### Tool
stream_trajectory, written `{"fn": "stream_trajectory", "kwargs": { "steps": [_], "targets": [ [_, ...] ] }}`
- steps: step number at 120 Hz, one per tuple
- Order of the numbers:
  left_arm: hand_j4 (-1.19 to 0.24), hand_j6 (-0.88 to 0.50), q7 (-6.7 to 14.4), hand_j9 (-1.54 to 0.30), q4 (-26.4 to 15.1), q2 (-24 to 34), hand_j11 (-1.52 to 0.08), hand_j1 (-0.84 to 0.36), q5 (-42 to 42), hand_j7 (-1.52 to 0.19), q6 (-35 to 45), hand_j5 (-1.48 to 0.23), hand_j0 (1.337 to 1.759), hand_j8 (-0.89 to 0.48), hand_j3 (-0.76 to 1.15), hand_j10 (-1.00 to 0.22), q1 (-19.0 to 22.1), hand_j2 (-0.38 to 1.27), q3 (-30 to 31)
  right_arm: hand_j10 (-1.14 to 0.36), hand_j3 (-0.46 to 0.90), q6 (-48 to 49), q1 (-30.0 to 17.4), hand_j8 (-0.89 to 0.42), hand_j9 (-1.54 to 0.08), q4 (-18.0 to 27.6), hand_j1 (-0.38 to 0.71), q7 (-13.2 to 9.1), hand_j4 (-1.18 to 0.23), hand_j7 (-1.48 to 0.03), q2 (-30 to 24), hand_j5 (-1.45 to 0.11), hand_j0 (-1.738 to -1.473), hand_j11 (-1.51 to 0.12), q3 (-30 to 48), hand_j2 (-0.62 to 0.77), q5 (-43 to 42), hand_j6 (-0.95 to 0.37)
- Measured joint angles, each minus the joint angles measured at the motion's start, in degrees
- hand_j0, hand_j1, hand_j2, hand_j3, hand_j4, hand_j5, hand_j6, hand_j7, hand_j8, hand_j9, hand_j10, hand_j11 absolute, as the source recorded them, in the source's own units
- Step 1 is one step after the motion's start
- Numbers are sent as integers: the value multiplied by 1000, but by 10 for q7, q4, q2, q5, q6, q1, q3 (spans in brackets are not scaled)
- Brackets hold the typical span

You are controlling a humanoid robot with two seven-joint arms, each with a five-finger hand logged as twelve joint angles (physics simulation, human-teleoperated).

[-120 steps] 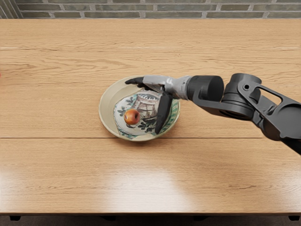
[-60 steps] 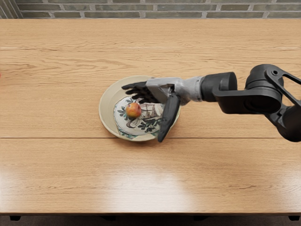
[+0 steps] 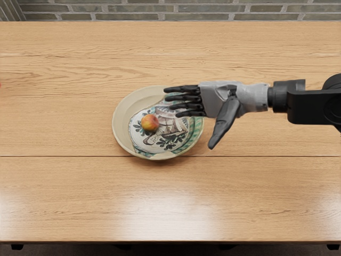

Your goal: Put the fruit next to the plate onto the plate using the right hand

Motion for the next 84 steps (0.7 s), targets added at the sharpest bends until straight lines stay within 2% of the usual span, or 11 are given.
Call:
{"fn": "stream_trajectory", "kwargs": {
  "steps": [48, 84],
  "targets": [
    [0, 0, 0, 0, 0, 0, 0, 349, 0, 0, 0, 0, 1658, 0, 0, 0, 0, 0, 0, 0, 0, 1, -20, 1, 0, -73, -349, -1, 0, 0, -42, 0, -1658, 0, -5, 1, 77, 1],
    [0, 0, 0, 0, 0, 0, 0, 349, 0, 0, 0, 0, 1658, 0, 0, 0, 0, 0, 0, 1, 0, 1, -47, 1, 0, -89, -349, 0, 0, 0, -95, 0, -1658, 0, -8, 1, 124, 1]
  ]
}}
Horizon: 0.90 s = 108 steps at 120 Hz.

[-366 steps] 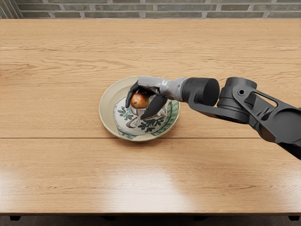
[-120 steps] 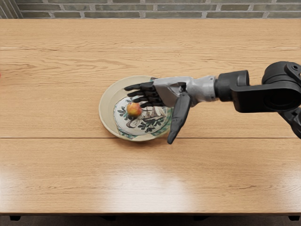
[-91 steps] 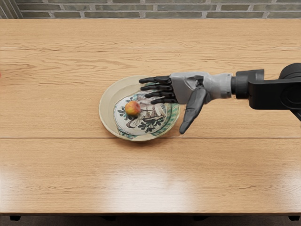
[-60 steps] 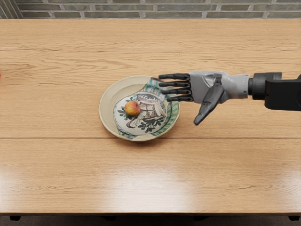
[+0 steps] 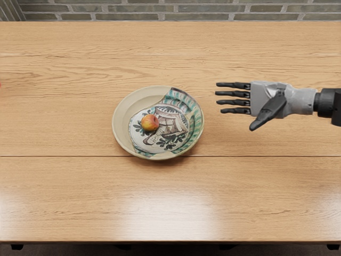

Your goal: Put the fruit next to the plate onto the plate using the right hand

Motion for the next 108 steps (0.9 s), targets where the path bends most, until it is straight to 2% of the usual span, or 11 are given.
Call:
{"fn": "stream_trajectory", "kwargs": {
  "steps": [39, 108],
  "targets": [
    [0, 0, 0, 0, 0, 0, 0, 349, 0, 0, 0, 0, 1658, 0, 0, 0, 0, 0, 0, 1, 0, 0, -30, 2, 0, -2, -349, 2, 0, 0, -52, 0, -1658, 0, -1, 1, 47, 2],
    [0, 0, 0, 0, 0, 0, 0, 349, 0, 0, 0, 0, 1658, 0, 0, 0, 0, 0, 0, 2, 0, 0, -37, 2, 0, 5, -349, 7, 0, 0, -75, 0, -1658, 0, 0, 0, 55, 3]
  ]
}}
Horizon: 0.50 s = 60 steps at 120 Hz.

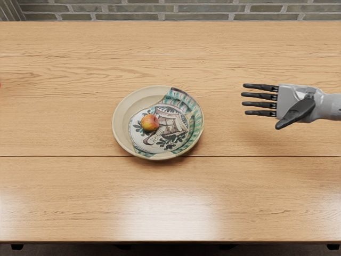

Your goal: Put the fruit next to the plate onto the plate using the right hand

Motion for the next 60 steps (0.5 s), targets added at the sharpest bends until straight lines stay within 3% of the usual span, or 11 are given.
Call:
{"fn": "stream_trajectory", "kwargs": {
  "steps": [60],
  "targets": [
    [0, 0, 0, 0, 0, 0, 0, 349, 0, 0, 0, 0, 1658, 0, 0, 0, 0, 0, 0, 2, 0, 0, -1, 2, 0, 0, -349, 0, 0, 0, -8, 0, -1658, 0, 0, 0, 0, 3]
  ]
}}
